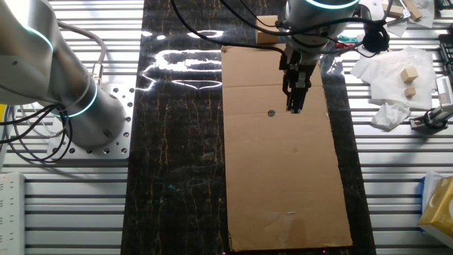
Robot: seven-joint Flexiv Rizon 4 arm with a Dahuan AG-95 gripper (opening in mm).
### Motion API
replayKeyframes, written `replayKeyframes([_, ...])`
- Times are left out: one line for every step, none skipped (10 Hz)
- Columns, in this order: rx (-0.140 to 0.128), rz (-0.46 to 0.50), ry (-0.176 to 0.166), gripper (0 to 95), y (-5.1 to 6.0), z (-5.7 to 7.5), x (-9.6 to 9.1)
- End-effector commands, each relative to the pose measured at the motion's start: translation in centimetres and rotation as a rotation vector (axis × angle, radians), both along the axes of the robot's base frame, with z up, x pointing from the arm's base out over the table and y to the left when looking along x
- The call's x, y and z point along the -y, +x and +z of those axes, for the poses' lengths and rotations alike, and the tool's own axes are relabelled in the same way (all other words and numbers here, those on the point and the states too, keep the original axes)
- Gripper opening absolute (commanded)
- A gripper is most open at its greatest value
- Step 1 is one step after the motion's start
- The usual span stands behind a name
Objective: Grab the block and place it at the designated location
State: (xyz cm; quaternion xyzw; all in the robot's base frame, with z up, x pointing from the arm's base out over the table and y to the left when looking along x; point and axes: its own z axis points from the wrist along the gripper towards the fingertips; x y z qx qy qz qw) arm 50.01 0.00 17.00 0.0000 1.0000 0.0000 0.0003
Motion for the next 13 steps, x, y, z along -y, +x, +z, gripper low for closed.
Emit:
replayKeyframes([-0.001,0.0,0.0,95.0,-0.01,0.0,0.0])
replayKeyframes([0.141,0.038,0.021,0.0,-0.01,0.0,0.0])
replayKeyframes([0.141,0.038,0.022,0.0,-0.01,0.01,-0.01])
replayKeyframes([0.141,0.039,0.022,0.0,-0.01,0.01,-0.01])
replayKeyframes([0.141,0.038,0.021,0.0,-0.01,0.01,-0.01])
replayKeyframes([0.141,0.036,0.021,0.0,-0.01,0.01,-0.01])
replayKeyframes([0.141,0.035,0.021,0.0,-0.01,0.01,-0.01])
replayKeyframes([0.141,0.034,0.02,0.0,-0.01,0.01,-0.01])
replayKeyframes([0.141,0.034,0.02,0.0,-0.01,0.01,-0.01])
replayKeyframes([0.14,0.029,0.019,0.0,-0.01,0.01,-0.01])
replayKeyframes([0.14,0.027,0.019,0.0,-0.01,0.01,-0.01])
replayKeyframes([0.139,0.024,0.019,0.0,-0.01,0.02,-0.01])
replayKeyframes([0.139,0.022,0.019,0.0,-0.01,0.02,-0.01])
